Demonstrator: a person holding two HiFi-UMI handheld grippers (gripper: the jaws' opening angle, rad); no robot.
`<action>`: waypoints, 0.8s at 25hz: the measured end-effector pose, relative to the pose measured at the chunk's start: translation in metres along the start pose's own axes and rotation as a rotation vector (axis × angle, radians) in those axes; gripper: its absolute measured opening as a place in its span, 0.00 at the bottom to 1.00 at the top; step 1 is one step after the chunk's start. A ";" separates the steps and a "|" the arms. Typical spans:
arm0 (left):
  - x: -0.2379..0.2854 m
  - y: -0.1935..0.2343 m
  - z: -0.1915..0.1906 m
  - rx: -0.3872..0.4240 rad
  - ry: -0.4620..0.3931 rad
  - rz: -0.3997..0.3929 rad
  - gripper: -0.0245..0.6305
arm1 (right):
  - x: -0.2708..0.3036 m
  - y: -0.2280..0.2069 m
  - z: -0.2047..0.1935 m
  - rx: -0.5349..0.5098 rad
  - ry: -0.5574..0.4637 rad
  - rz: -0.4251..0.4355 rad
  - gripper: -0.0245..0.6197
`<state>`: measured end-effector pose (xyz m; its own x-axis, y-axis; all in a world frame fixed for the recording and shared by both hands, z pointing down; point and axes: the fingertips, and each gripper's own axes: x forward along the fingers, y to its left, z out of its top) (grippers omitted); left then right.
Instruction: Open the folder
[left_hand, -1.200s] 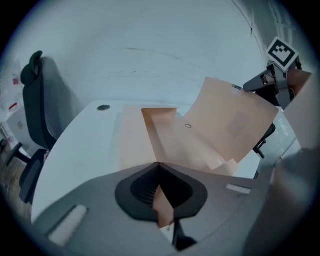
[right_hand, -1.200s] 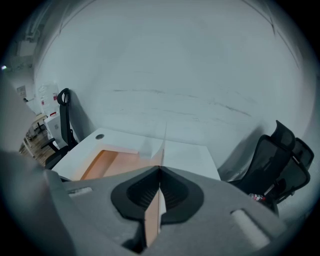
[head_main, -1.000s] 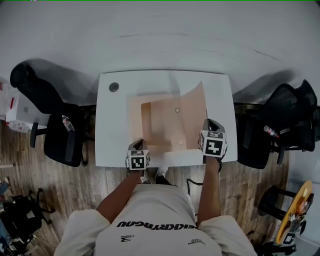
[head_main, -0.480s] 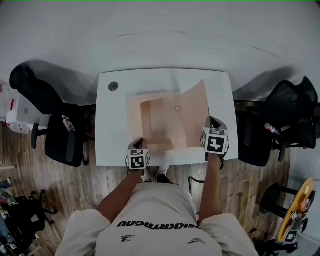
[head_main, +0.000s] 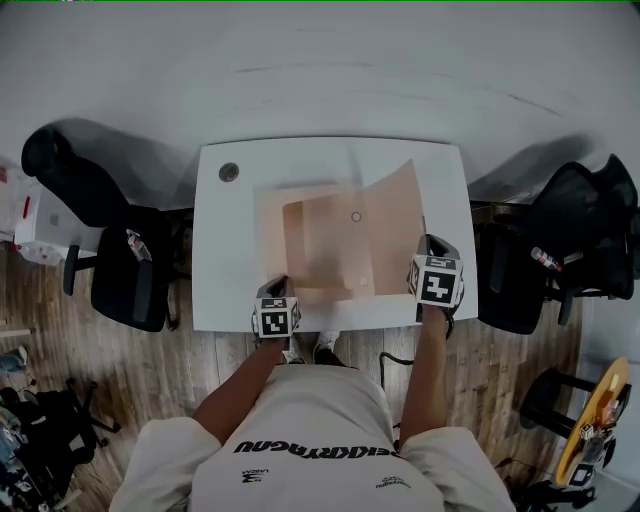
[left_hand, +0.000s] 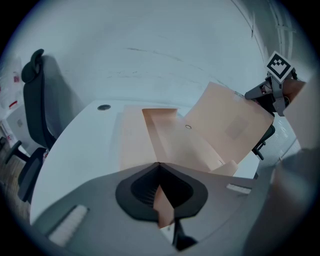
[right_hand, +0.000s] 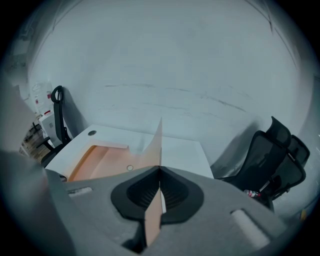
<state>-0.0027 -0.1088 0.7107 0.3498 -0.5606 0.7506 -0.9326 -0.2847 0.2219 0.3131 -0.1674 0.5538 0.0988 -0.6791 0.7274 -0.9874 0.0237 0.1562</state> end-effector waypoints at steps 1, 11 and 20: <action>0.000 0.000 0.000 -0.001 0.000 0.001 0.03 | 0.001 0.000 0.000 -0.001 0.001 0.000 0.04; -0.001 -0.001 0.001 -0.005 -0.003 0.003 0.03 | 0.002 -0.011 -0.002 -0.005 0.014 -0.007 0.05; -0.003 -0.001 0.003 -0.013 -0.012 -0.005 0.04 | -0.003 -0.018 -0.003 -0.010 0.002 -0.001 0.06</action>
<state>-0.0028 -0.1094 0.7069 0.3551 -0.5690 0.7417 -0.9320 -0.2770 0.2337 0.3308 -0.1640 0.5506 0.1002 -0.6778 0.7284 -0.9861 0.0300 0.1636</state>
